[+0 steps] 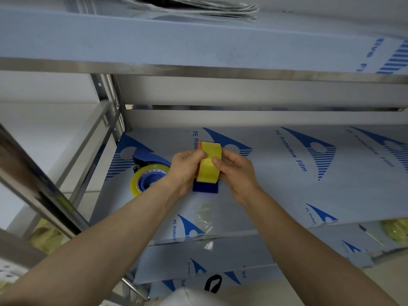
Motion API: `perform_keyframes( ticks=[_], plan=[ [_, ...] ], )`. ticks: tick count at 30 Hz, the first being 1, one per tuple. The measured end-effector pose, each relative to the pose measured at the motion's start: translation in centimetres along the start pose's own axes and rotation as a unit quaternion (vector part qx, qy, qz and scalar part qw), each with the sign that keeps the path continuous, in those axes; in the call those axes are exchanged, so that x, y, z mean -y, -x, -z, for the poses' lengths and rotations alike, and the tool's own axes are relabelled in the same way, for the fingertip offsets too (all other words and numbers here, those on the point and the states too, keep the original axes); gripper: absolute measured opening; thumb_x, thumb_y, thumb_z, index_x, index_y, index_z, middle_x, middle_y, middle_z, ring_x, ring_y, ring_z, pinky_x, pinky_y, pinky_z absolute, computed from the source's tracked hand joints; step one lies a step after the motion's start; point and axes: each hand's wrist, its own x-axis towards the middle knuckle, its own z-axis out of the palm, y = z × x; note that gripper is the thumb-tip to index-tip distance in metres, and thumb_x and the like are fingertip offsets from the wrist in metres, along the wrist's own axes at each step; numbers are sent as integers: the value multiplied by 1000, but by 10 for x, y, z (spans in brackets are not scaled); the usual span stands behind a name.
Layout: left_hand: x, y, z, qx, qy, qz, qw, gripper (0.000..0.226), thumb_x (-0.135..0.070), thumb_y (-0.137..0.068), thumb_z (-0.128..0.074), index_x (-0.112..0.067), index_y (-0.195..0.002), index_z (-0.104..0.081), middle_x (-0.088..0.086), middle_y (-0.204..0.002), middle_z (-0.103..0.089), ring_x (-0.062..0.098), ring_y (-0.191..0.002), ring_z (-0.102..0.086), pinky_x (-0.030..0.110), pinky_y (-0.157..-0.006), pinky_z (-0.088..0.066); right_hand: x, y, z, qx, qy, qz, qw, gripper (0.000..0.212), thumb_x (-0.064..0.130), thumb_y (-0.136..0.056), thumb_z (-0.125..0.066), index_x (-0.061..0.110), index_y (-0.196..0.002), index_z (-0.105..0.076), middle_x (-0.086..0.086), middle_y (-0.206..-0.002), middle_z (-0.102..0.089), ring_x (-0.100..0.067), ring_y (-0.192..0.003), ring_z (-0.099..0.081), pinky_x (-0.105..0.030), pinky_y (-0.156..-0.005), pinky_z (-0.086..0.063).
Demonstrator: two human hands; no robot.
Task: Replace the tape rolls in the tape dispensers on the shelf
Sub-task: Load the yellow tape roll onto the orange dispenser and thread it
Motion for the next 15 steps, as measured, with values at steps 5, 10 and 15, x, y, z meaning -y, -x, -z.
perform_keyframes(
  ticks=[5, 10, 15],
  plan=[
    [0, 0, 0, -9, -9, 1, 1000, 15, -6, -87, -55, -6, -73, -59, 7, -64, -58, 15, -56, -57, 19, -45, -50, -5, 6, -3, -3, 13, 34, 999, 40, 0, -84, -61, 11, -122, -58, 0, -105, -67, -6, -89, -65, -19, -75, -56],
    [1, -2, 2, -21, 11, 3, 1000, 16, -9, -88, -57, -6, -73, -62, 2, -54, -63, 14, -52, -59, 22, -50, -51, -6, 9, -3, 4, 48, 56, 997, 44, 0, -82, -64, 13, -123, -57, -1, -108, -68, -8, -95, -66, -19, -75, -56],
    [0, -1, 2, 5, -6, 6, 1000, 8, 0, -81, -51, 0, -86, -58, 9, -70, -55, 18, -63, -55, 21, -49, -51, -5, 9, -5, -17, 19, 39, 999, 41, 0, -82, -65, 12, -121, -58, -2, -106, -68, -11, -93, -66, -25, -79, -56]
  ],
)
